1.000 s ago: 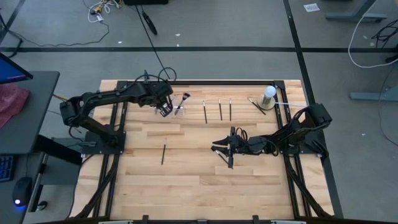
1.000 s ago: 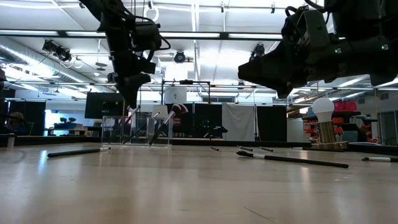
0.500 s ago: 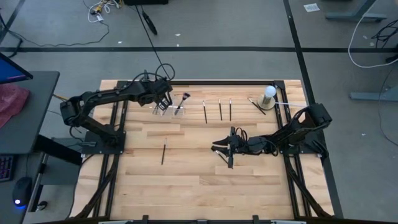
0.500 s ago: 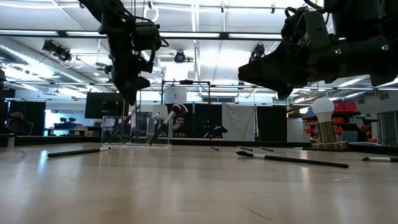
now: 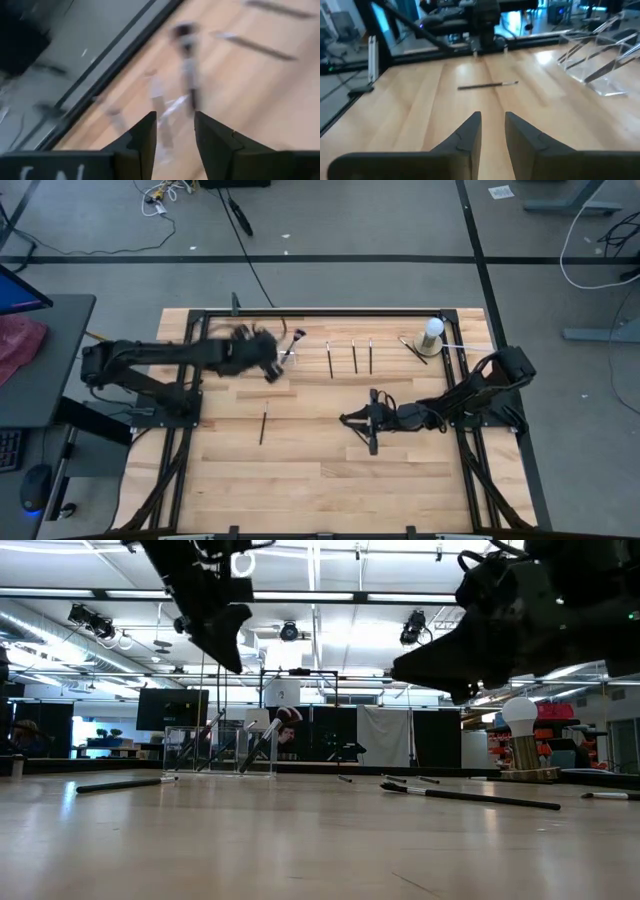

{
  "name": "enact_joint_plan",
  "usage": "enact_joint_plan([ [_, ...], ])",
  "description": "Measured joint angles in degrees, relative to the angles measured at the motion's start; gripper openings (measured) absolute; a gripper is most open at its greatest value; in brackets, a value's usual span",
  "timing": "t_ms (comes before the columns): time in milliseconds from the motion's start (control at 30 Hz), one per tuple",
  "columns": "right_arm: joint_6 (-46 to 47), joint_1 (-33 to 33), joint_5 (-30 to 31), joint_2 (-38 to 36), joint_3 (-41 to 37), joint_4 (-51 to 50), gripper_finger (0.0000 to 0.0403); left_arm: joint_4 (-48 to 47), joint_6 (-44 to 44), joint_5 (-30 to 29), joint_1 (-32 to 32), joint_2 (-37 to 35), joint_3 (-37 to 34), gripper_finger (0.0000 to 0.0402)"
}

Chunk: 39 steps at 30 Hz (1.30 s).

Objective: Put items in baskets/containers
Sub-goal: Put the eyeshadow brush into the transparent organizer

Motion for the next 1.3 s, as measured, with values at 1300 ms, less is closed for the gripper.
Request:
enact_joint_plan([
  [1300, 47.90, 17.89, 0.25, -35.94, -8.21, -89.16, 0.0116, 59.81, 2.10, -1.37, -25.78, 0.91, -27.17, 0.0126],
])
